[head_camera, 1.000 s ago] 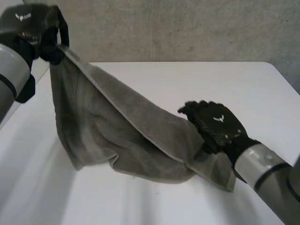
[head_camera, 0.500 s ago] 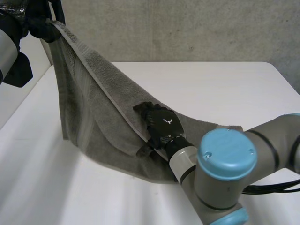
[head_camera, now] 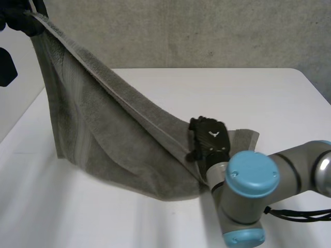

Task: Fold the towel.

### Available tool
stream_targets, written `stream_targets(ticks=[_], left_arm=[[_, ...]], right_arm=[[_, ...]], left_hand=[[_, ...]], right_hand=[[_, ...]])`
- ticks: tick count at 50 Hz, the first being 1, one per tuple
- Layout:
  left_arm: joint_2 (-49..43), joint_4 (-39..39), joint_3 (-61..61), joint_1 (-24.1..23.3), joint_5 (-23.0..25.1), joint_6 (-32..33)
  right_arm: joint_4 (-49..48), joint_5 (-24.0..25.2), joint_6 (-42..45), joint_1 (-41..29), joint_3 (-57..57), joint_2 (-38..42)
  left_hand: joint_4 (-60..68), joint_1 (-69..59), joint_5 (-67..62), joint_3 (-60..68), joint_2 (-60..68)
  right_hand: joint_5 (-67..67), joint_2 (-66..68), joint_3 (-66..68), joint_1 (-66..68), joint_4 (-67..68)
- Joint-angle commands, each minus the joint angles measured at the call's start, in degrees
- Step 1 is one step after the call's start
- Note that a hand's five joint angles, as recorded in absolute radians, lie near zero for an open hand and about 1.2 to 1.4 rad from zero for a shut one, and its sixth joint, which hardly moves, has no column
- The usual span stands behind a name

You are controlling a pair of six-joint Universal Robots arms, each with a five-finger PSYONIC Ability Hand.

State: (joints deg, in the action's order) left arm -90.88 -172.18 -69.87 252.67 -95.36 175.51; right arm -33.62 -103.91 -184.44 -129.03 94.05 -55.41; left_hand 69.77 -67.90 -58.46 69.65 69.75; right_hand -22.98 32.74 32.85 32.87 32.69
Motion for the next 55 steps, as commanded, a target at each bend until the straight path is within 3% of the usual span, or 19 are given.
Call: stream_targets(ticks=[1,5,7,12,26,45,46,47,53,54,55], left_arm=[[0.0,0.0,0.2,0.4,0.0,0.0],[-0.1,0.0,0.2,0.5,0.0,0.0],[-0.1,0.0,0.1,0.5,0.0,0.0],[-0.2,0.0,0.0,0.5,0.1,0.0],[-0.9,0.0,-0.4,0.5,0.2,0.1],[-1.0,0.0,-0.8,0.3,0.3,0.1],[-0.9,0.1,-0.8,0.3,0.3,0.1],[-1.0,0.1,-0.8,0.3,0.3,0.1],[-0.8,0.4,-0.6,0.3,0.3,0.1],[-0.8,0.7,-0.4,0.3,0.3,0.1],[-0.7,1.1,-0.3,0.3,0.3,0.1]], right_arm=[[0.1,1.9,1.4,6.4,4.0,-2.8],[1.9,5.6,2.1,9.0,5.2,-3.1],[5.4,11.2,3.6,10.7,7.0,-5.0],[10.1,16.9,5.3,13.1,8.2,-8.7],[25.6,27.5,10.7,18.7,11.4,-12.4],[18.5,28.1,9.6,18.7,13.2,-11.4],[17.3,28.0,9.6,18.5,13.3,-11.2],[16.1,27.6,9.6,18.2,13.1,-11.3],[16.0,27.9,10.4,18.6,11.5,-15.4],[16.2,27.9,10.7,19.1,9.9,-21.3],[16.2,27.9,10.7,19.1,9.9,-21.3]], left_hand=[[10.2,-12.1,-11.5,10.3,10.2],[10.2,-12.1,-11.5,10.3,10.2],[10.2,-12.1,-11.5,10.3,10.2],[10.2,-12.1,-11.5,10.3,10.2],[10.2,-12.1,-11.5,10.3,10.2],[10.2,-12.1,-11.5,10.3,10.2],[10.2,-12.1,-11.5,10.3,10.2],[10.2,-12.1,-11.5,10.3,10.2],[10.2,-12.1,-11.5,10.3,10.2],[10.2,-12.1,-11.5,10.3,10.2],[10.2,-12.1,-11.5,10.3,10.2]], right_hand=[[-1.5,1.7,1.6,1.6,1.8],[-1.5,1.7,1.6,1.6,1.8],[-1.0,1.2,1.1,1.1,1.3],[-0.8,1.1,1.0,0.9,1.1],[0.2,0.1,0.0,-0.1,0.1],[-3.2,3.4,3.3,3.3,3.5],[-17.7,17.9,17.8,17.8,18.0],[-46.7,47.0,46.9,46.8,47.0],[-47.0,47.3,47.2,47.1,47.3],[-47.0,47.3,47.2,47.1,47.3],[-47.0,47.3,47.2,47.1,47.3]])
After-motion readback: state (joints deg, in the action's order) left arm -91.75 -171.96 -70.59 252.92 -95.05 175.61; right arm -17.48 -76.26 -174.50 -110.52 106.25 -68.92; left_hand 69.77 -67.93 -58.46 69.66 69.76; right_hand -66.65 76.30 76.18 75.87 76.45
